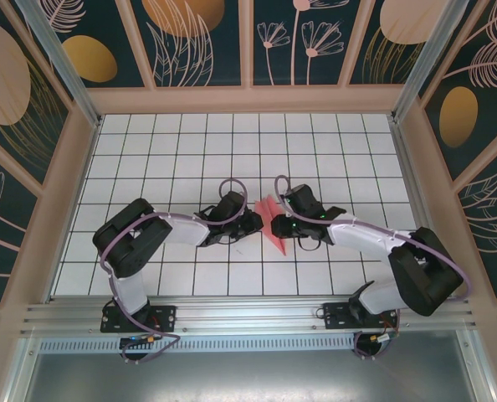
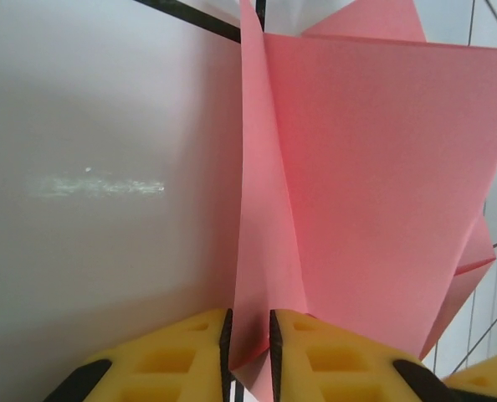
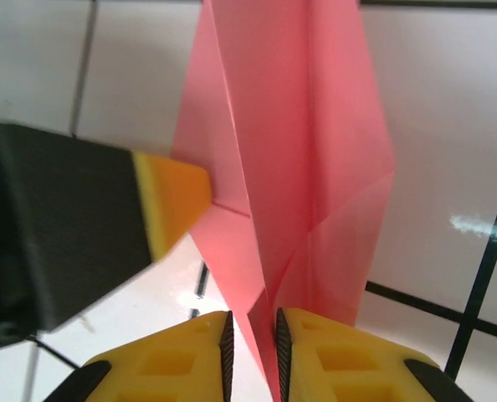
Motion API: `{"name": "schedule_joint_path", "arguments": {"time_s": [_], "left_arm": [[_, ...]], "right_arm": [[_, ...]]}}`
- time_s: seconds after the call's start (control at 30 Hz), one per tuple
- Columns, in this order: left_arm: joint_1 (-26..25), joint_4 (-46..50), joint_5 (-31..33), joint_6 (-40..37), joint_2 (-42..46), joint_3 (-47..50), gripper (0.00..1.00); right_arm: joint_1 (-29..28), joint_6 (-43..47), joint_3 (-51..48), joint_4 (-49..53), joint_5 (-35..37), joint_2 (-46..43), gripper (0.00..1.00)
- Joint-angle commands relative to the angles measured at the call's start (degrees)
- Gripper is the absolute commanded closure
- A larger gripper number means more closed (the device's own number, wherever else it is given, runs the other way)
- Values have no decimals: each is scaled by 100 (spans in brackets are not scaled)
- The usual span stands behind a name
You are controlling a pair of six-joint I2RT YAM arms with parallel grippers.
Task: Fold a paper plane with a square sheet of paper (pick it up from the middle)
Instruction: Turn over a paper plane at the center of the table.
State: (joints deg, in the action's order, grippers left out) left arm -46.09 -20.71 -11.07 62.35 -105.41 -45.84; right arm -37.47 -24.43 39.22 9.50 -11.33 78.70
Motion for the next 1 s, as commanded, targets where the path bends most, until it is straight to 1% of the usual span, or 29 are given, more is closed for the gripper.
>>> {"name": "schedule_joint_path", "arguments": {"time_s": [0.0, 0.07, 0.1, 0.23, 0.33, 0.63, 0.7, 0.8, 0.87, 0.97], "left_arm": [[-8, 469, 230, -378, -279, -161, 79], [-14, 554, 266, -450, -284, -195, 79], [-15, 586, 265, -488, -296, -222, 79], [-10, 715, 241, -613, -343, -323, 79], [-14, 771, 229, -662, -406, -387, 80], [-15, 900, 254, -746, -462, -460, 80], [-15, 932, 264, -780, -487, -479, 80], [-14, 1273, 571, -917, -482, -557, 80], [-13, 1456, 780, -1000, -446, -555, 79], [-8, 1491, 804, -1029, -445, -524, 78]], "right_arm": [[535, -287, -90, -604, -786, -540, 75], [861, -333, -184, -728, -1148, -668, 75], [983, -335, -204, -730, -1227, -697, 77], [1122, -265, -133, -670, -1435, -474, 94], [1127, -261, -41, -735, -1634, -177, 100], [1128, -267, 126, -857, -1766, 682, 100], [1112, -197, 186, -729, -1574, 924, 100], [1123, -194, 106, -711, -1253, 1139, 100], [1128, -186, 56, -703, -1147, 1262, 100], [1128, -202, -65, -728, -1090, 1441, 100]]}}
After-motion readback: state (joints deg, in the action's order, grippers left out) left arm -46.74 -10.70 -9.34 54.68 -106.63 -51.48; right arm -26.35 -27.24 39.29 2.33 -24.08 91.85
